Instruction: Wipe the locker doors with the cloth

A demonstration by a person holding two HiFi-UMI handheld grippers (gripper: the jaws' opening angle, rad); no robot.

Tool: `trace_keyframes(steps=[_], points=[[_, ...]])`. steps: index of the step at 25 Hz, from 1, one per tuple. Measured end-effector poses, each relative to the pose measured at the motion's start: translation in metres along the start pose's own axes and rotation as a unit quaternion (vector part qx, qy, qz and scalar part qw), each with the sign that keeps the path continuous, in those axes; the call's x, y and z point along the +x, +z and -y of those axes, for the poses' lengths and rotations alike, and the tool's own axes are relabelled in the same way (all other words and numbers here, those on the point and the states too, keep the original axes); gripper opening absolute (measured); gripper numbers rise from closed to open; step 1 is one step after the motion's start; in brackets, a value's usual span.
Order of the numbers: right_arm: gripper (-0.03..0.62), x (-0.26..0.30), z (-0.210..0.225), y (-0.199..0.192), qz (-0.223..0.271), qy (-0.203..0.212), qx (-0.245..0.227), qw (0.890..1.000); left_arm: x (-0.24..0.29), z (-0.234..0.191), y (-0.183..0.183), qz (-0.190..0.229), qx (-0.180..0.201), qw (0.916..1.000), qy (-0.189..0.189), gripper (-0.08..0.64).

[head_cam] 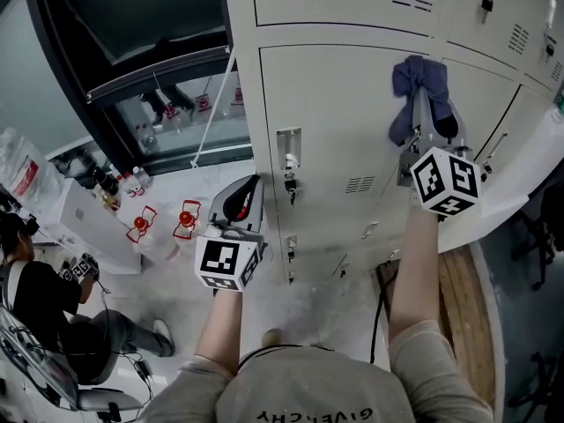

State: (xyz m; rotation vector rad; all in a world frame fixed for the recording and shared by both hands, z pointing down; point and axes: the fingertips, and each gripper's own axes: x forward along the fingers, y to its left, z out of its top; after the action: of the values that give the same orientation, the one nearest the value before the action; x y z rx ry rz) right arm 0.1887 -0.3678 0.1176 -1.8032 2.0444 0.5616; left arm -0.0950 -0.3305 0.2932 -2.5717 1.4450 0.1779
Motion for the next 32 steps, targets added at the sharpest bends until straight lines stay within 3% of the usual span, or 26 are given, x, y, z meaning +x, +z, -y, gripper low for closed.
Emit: trace_keyframes(steps=[3, 5, 10, 14, 19, 22, 32], points=[[0.087, -0.009, 0.0, 0.004, 0.016, -0.019, 0.002, 1.0, -0.004, -0.001, -0.002, -0.003, 0.0, 1.0, 0.0, -0.002], [0.087, -0.016, -0.018, 0.007, 0.034, -0.004, 0.005, 0.999, -0.007, -0.002, -0.004, -0.007, 0.0, 1.0, 0.002, -0.002], [0.087, -0.032, -0.096, -0.005, 0.044, 0.089, 0.025, 0.995, -0.011, -0.007, -0.006, -0.011, -0.003, 0.9999, 0.011, -0.002], [0.087, -0.042, -0.164, -0.028, 0.036, 0.171, 0.013, 0.985, -0.015, -0.009, -0.008, -0.014, -0.003, 0.9997, 0.017, -0.002], [0.087, -0.043, -0.197, -0.059, 0.009, 0.217, -0.018, 0.976, -0.02, -0.012, -0.012, -0.023, 0.0, 0.9994, 0.025, -0.002], [0.087, -0.042, -0.18, -0.075, -0.008, 0.205, -0.022, 0.978, -0.021, -0.012, -0.015, -0.028, 0.003, 0.9993, 0.026, -0.002], [0.089, -0.045, -0.077, -0.088, -0.025, 0.111, -0.031, 0.993, -0.014, -0.007, -0.019, -0.034, 0.008, 0.9991, 0.023, -0.002]])
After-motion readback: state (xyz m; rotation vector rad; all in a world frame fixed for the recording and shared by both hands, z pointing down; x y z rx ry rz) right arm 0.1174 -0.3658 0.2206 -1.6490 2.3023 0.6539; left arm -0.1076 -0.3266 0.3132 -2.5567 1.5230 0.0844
